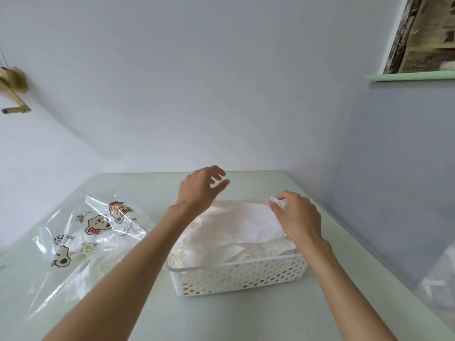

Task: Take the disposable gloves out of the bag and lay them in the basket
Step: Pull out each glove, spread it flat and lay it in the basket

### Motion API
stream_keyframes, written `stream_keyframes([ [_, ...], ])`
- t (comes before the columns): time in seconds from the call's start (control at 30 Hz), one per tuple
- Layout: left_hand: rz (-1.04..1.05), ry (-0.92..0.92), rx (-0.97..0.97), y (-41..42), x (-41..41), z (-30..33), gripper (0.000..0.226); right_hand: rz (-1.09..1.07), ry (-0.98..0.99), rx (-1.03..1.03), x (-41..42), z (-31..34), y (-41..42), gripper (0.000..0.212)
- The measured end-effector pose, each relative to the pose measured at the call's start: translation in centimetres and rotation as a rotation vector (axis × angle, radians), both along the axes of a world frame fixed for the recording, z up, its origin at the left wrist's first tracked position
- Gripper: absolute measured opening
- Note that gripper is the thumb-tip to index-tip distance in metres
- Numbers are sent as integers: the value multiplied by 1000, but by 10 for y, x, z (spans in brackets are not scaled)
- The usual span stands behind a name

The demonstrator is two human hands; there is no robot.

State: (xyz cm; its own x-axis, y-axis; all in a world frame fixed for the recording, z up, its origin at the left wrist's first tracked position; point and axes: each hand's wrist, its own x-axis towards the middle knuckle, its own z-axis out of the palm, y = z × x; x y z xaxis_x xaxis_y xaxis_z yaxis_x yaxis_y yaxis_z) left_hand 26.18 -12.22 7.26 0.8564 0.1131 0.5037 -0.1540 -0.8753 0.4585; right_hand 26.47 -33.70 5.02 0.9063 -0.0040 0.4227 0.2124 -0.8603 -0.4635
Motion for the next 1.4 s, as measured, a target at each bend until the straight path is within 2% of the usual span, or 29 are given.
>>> stream_keyframes([
  [0.07, 13, -70, 39, 9, -17, 6, 10, 9, 12, -17, 2, -1, -1, 26],
  [0.13, -19, -45, 128, 17, -44, 10, 17, 35, 23, -43, 2, -4, -1, 25],
  [0.23, -109, 231, 344, 21, -84, 6, 46, 42, 11, -93, 4, -8, -1, 22],
  [0.33, -173, 352, 521, 26, -98, -1, 40, 37, 17, -134, 6, -6, 1, 21],
  [0.47, -252, 384, 514, 28, -102, 0, 22, 49, 24, -195, 3, -4, 2, 23],
  [0.6, -246, 525, 407, 27, -108, 15, 31, 54, 56, -212, -3, -4, 0, 36],
  [0.73, -137, 328, 208, 41, -104, 29, 35, 141, 0, -76, -14, 16, -5, 50],
  [0.8, -197, 356, 219, 33, -97, 19, 45, 342, 122, -37, -19, 28, 4, 53],
  [0.83, -244, 428, 285, 27, -91, 8, 63, 459, 250, -80, -21, 33, 11, 60],
  [0.9, -286, 594, 490, 17, -81, -15, 93, 609, 504, -383, -22, 31, 25, 78],
  [0.93, -265, 656, 562, 17, -77, -23, 99, 625, 592, -533, -20, 27, 28, 84],
  [1.0, -218, 735, 625, 18, -69, -32, 100, 591, 710, -686, -11, 18, 26, 90],
  [1.1, -183, 813, 682, 12, -67, -29, 96, 578, 772, -703, -2, 7, 21, 91],
  [1.2, -197, 747, 533, 11, -72, -16, 91, 576, 692, -597, -9, 12, 23, 90],
  [1.3, -184, 470, 235, 37, -97, 6, 61, 545, 486, -423, -23, 34, 24, 72],
  [1.4, -35, 407, 79, 94, -138, 14, 39, 550, 266, -392, -47, 54, 44, 52],
])
